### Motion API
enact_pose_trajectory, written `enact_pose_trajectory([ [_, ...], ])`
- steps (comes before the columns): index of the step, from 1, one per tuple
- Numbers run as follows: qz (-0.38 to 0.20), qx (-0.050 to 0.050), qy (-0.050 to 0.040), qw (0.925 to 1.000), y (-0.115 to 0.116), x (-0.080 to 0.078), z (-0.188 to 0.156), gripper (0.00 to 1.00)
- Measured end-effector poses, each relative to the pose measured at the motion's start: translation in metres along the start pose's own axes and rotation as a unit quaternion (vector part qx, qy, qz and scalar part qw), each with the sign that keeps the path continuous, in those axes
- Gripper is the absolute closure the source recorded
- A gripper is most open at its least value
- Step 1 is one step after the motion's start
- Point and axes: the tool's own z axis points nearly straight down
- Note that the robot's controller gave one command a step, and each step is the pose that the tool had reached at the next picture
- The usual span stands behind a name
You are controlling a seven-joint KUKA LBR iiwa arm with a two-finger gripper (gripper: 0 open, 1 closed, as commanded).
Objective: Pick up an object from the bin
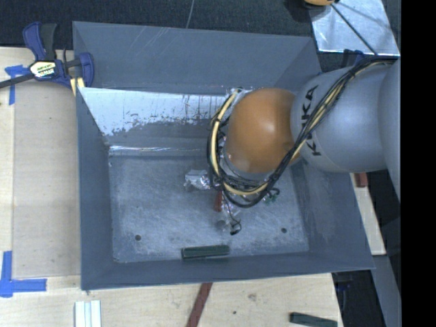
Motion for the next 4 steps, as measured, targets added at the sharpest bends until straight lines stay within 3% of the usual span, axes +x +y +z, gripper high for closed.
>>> enact_pose_trajectory([
  [1, 0.0, 0.0, 0.0001, 1.0, 0.0, 0.0, 0.0, 0.0],
  [2, -0.203, 0.001, -0.0009, 0.9791, -0.066, 0.019, 0.013, 1.0],
  [3, -0.203, 0.001, -0.0008, 0.9791, -0.066, 0.019, 0.013, 1.0],
  [4, -0.226, -0.002, 0.0014, 0.9742, -0.055, 0.01, -0.041, 1.0],
])
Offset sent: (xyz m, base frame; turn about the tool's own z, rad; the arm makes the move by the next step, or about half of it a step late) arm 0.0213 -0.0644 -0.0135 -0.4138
